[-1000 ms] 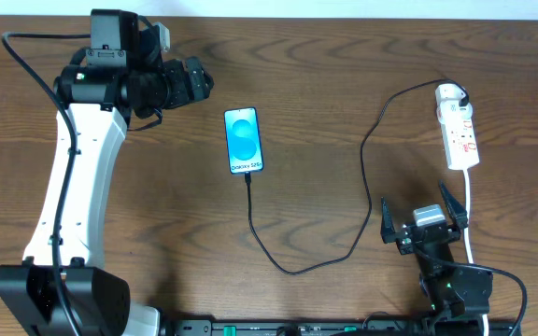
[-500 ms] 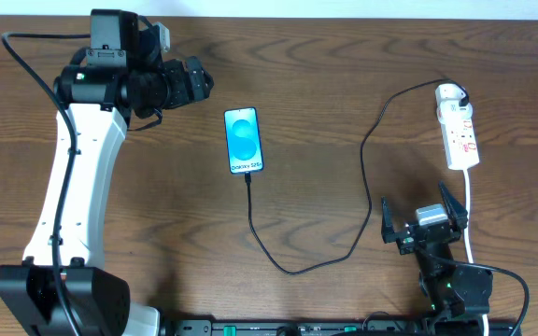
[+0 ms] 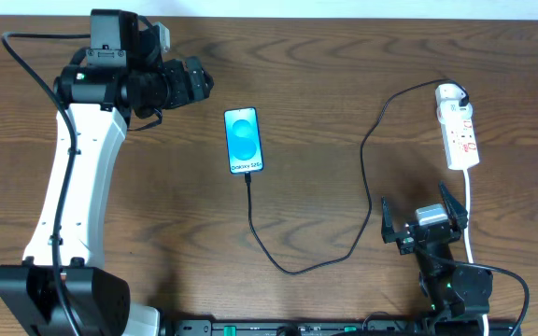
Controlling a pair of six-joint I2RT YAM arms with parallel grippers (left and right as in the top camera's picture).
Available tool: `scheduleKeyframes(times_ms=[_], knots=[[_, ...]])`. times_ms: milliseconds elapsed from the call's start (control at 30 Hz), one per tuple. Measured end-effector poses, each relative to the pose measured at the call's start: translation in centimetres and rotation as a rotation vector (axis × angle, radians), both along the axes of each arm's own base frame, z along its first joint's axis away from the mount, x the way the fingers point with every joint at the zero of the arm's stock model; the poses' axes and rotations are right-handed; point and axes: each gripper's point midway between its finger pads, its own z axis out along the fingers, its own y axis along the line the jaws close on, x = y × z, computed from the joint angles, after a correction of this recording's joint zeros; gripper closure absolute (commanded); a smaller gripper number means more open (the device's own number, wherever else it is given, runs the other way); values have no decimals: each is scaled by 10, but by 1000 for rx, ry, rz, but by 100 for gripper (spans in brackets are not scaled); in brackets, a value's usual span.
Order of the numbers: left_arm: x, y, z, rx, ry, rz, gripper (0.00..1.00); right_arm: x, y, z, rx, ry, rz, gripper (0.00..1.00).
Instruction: Plug charger to phone and switch on socket
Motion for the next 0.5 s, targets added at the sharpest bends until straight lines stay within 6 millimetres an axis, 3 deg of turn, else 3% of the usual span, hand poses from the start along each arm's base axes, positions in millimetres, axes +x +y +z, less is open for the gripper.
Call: scheduleKeyframes(times_ms=[500], knots=[[2, 12, -3, 63, -2, 41, 6, 0, 0, 0, 0, 0, 0, 1]])
